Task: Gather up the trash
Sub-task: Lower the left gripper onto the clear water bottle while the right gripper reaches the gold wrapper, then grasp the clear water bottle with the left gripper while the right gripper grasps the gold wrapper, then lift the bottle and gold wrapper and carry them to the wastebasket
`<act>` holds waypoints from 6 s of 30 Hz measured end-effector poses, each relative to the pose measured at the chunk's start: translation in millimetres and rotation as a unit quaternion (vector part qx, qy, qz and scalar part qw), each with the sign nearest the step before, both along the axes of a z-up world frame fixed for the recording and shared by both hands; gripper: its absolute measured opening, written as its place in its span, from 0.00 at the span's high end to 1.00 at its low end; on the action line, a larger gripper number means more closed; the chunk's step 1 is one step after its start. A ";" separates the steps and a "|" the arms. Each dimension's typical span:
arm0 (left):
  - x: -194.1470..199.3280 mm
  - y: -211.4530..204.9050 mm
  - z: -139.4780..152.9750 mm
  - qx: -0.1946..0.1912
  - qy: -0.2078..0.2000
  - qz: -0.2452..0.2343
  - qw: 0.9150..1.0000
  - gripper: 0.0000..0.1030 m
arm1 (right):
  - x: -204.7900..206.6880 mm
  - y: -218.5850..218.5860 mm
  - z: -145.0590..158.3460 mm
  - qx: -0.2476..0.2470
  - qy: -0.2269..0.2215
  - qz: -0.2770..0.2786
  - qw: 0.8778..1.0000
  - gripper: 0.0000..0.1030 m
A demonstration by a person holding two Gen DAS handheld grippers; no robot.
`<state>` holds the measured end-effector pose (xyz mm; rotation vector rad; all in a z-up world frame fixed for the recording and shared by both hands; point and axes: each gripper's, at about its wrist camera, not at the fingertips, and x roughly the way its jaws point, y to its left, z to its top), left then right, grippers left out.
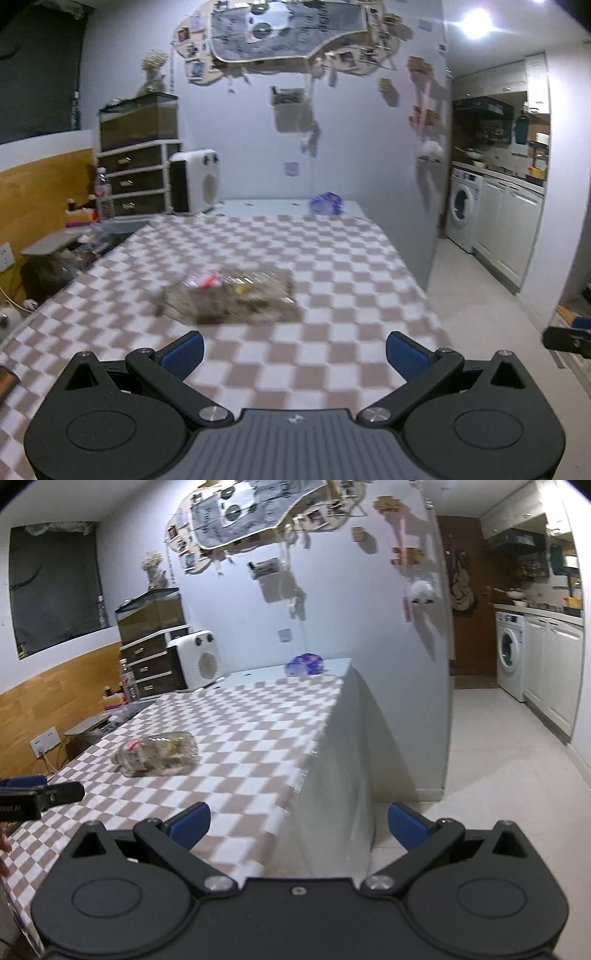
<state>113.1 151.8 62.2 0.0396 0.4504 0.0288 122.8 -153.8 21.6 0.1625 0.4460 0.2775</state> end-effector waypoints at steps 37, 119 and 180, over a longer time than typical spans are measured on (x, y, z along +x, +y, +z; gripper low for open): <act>178.8 157.4 -75.2 -0.321 0.026 0.098 0.942 0.01 | 295.2 208.7 16.3 0.037 0.079 0.114 0.990 0.74; 133.1 119.3 -84.2 -0.157 0.141 0.092 0.973 0.29 | 213.8 226.3 -71.3 0.056 0.101 0.138 0.984 0.72; -23.9 -44.8 -57.9 -0.110 0.011 0.077 0.991 0.40 | 23.4 48.6 -38.1 0.035 0.015 0.073 0.997 0.72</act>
